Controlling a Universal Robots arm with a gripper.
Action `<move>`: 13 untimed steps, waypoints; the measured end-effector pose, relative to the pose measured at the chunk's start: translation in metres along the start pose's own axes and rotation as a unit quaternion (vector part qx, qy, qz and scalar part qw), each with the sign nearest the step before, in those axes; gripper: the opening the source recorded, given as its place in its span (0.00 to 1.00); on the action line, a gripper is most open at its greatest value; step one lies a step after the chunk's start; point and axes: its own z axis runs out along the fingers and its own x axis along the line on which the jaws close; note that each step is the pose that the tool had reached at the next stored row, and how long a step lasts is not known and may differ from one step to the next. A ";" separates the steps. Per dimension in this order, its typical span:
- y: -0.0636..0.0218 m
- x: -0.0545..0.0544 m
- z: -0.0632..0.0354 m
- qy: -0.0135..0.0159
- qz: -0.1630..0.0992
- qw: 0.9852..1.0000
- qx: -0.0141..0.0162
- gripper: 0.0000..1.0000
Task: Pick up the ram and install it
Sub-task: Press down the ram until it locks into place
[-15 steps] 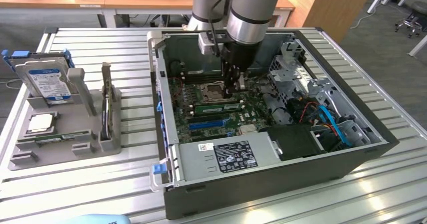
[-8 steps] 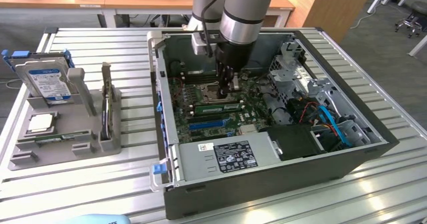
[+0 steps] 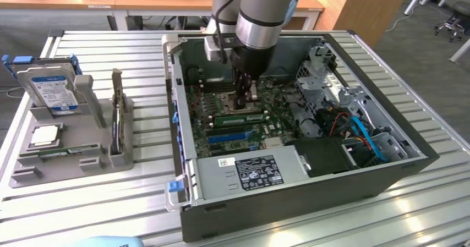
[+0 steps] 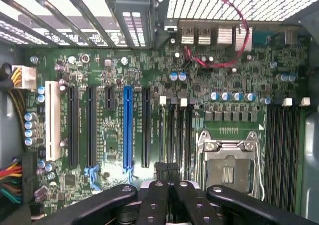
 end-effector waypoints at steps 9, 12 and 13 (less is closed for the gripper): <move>0.0060 0.000 0.0002 0.000 0.000 1.000 0.000 0.10; 0.0060 0.000 0.0020 0.000 0.000 1.000 0.000 0.10; 0.0061 0.000 0.0027 0.000 0.000 1.000 0.000 0.10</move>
